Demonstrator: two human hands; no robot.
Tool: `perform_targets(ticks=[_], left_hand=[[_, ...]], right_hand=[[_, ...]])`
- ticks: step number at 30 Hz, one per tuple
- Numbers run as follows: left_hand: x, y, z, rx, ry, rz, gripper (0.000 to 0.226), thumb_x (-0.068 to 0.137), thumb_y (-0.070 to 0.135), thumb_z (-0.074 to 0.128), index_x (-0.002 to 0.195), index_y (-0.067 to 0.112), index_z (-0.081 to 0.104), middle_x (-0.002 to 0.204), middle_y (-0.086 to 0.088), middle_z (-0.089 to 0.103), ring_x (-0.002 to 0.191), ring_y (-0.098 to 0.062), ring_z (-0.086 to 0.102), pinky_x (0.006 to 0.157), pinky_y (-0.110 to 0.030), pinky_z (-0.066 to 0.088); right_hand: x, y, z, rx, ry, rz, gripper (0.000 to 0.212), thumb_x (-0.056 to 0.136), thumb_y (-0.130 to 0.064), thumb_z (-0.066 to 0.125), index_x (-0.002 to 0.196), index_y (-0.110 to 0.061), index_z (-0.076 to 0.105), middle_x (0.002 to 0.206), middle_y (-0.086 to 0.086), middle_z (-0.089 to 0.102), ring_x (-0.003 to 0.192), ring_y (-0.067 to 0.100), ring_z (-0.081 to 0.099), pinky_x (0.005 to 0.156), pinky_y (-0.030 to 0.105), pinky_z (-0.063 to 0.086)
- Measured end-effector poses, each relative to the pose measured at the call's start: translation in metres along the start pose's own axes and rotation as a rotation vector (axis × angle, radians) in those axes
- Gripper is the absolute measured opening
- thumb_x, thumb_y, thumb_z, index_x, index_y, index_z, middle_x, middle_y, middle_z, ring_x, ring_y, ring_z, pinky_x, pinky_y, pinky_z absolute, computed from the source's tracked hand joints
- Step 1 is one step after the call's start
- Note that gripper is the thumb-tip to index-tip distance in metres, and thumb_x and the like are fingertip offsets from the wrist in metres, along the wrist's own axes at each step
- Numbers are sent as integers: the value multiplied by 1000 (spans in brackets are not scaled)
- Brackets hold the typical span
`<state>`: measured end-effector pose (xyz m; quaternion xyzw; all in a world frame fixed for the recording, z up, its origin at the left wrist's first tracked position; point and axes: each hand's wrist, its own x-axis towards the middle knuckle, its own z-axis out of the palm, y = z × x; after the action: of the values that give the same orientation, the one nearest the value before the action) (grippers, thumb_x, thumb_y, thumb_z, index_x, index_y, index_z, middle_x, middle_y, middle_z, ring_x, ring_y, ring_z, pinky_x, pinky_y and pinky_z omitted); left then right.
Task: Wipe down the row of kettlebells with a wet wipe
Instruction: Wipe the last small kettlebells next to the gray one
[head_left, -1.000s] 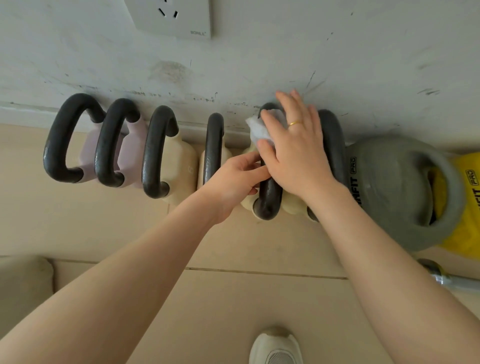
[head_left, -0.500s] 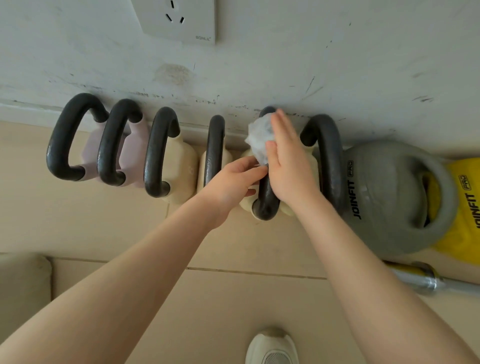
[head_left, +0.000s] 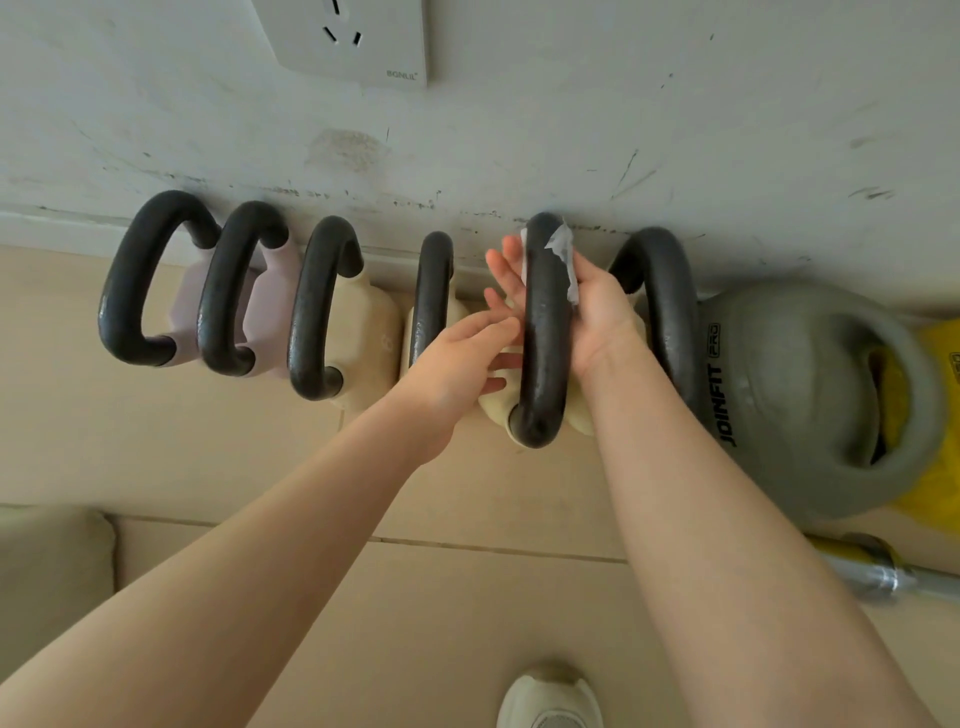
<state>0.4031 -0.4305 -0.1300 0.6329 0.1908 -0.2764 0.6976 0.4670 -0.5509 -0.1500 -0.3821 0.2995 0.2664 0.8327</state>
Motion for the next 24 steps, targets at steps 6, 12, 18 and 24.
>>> perform_targets(ticks=[6,12,18,24], left_hand=[[2,1,5,-41,33,-25,32,96,31,44,120,17,59,99,4,65,101,-16,61,99,-38,46],[-1,2,8,-31,26,-32,32,96,33,43,118,17,60,113,-5,66,108,-21,61,101,-42,45],[-6,4,6,-35,24,-26,32,95,34,43,113,17,63,110,-5,66,107,-23,62,100,-41,46],[-14,8,1,-20,26,-5,30,96,33,41,110,19,63,100,4,65,95,-14,62,93,-32,46]], right_hand=[[11,-8,8,-315,239,36,34,93,-34,45,88,-8,65,82,11,66,77,25,63,80,36,52],[2,-7,-4,-564,350,-84,19,89,-26,55,87,-7,60,78,7,59,75,22,57,72,32,49],[-3,3,1,-95,144,21,42,94,-45,42,111,-13,63,111,12,68,101,29,64,94,44,47],[-2,4,3,244,-56,65,45,96,-39,38,126,-8,51,125,19,59,111,35,58,98,48,42]])
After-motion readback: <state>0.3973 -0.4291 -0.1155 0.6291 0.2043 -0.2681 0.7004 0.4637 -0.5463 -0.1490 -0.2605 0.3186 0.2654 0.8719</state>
